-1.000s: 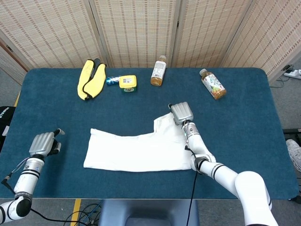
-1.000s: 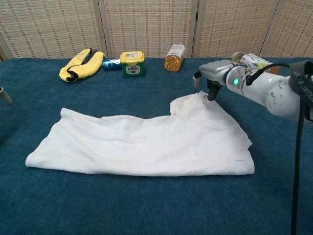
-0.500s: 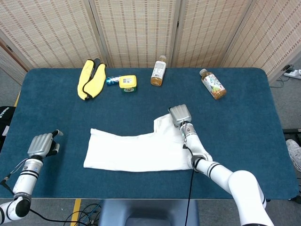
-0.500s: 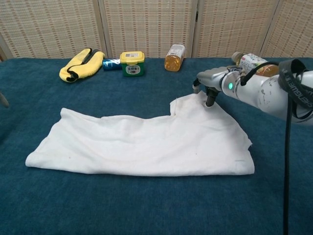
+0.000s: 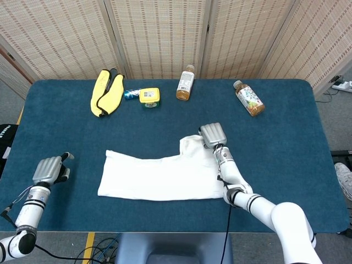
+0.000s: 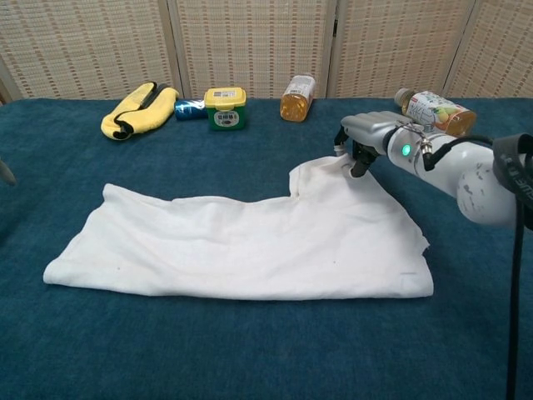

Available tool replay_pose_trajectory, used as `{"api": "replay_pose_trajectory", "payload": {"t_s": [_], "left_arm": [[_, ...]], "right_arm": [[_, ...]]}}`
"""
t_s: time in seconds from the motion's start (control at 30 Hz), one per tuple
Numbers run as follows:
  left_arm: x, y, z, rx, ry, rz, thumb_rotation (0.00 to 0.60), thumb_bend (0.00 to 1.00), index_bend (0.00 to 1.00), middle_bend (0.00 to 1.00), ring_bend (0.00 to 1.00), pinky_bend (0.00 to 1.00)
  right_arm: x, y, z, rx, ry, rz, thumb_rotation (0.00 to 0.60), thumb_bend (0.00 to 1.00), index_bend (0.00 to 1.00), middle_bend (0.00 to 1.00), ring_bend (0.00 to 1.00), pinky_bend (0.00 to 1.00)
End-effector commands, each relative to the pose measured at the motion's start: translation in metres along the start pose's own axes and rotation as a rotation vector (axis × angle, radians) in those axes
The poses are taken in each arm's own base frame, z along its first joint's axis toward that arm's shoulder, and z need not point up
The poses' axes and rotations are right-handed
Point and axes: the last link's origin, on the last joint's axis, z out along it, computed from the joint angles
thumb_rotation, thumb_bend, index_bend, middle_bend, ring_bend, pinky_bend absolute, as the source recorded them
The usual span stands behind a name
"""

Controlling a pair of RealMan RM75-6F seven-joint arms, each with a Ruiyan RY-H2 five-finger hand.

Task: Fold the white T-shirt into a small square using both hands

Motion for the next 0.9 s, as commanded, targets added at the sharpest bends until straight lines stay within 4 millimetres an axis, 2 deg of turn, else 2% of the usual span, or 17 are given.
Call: {"api": "replay_pose_trajectory", "payload": {"t_s": [0.03,0.5,0.9], "left_arm": [[0.0,0.0,0.0,-0.001,0.0,0.0,0.6,0.54,0.32,0.96,0.89,0.99],[0.003,0.005,0.0,-0.015,0.003,0.005,0.6,0.54,0.32,0.96,0.89,0.99],[0.004,0.01,0.0,-0.026,0.001,0.01,0.6,0.54,0.32,0.96,0.89,0.99]], "right_arm": [[-0.007,0.009,-0.017,0.038,0.053,0.034,0.6,0.47,0.55,0.96,1.0,1.0],[-0.027,0.029,-0.072,0.214,0.148,0.007,0.6,0.48,0.55,0.96,1.0,1.0],[-0.035,0.046,-0.102,0.265,0.114,-0.06,0.6,0.48,0.55,0.96,1.0,1.0]]}}
